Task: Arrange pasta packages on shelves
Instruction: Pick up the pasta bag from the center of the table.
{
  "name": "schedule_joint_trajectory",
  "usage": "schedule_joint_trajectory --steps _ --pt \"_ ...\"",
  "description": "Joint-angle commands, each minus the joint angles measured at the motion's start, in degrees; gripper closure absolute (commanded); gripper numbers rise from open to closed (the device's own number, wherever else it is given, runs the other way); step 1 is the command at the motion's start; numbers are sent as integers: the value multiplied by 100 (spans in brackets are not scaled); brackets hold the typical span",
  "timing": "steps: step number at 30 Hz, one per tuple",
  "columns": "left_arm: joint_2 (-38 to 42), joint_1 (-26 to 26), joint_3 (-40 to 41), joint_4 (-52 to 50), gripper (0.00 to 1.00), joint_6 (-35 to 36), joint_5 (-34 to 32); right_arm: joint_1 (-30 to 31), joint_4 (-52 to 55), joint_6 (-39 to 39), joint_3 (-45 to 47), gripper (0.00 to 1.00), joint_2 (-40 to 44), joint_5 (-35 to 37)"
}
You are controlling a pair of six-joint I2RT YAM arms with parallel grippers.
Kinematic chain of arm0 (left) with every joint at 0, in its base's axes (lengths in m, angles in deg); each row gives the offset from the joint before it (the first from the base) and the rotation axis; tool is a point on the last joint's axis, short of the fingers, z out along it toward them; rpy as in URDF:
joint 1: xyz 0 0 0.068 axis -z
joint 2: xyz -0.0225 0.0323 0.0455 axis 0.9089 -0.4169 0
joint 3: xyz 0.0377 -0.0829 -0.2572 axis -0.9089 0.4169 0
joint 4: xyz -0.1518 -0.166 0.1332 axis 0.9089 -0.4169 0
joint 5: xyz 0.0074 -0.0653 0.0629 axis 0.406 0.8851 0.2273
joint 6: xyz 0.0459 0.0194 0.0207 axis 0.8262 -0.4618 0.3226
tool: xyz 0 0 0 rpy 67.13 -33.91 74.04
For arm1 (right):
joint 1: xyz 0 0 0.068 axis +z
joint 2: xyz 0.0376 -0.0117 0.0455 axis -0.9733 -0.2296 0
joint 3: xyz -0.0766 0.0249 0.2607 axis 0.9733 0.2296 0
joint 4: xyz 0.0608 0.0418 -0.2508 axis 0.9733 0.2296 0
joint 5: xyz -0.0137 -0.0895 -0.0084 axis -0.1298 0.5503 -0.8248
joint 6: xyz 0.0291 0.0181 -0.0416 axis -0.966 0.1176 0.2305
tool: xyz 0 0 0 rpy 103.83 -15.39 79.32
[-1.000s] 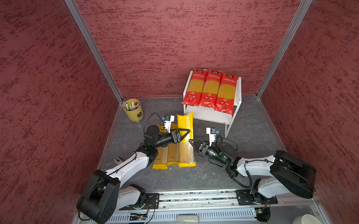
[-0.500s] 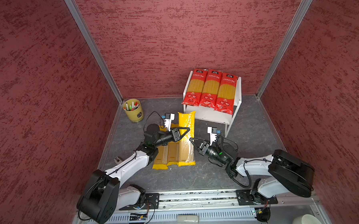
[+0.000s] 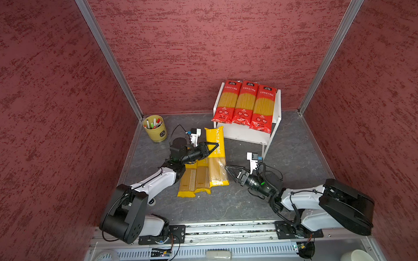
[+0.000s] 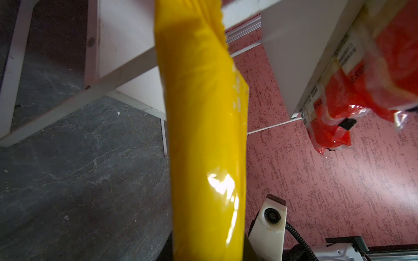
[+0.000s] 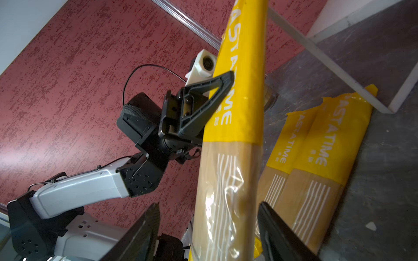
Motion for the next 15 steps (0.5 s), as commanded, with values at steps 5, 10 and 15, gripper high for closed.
schedule_joint_trajectory --steps 5,10,15 --pt "-65 121 -610 1040 98 -453 196 44 340 -63 -31 32 87 -459" --pt "-244 316 -775 1095 96 -422 103 49 542 92 -357 45 55 -654" --pt "-509 453 -831 1125 89 -506 77 49 233 -21 -289 70 39 -360"
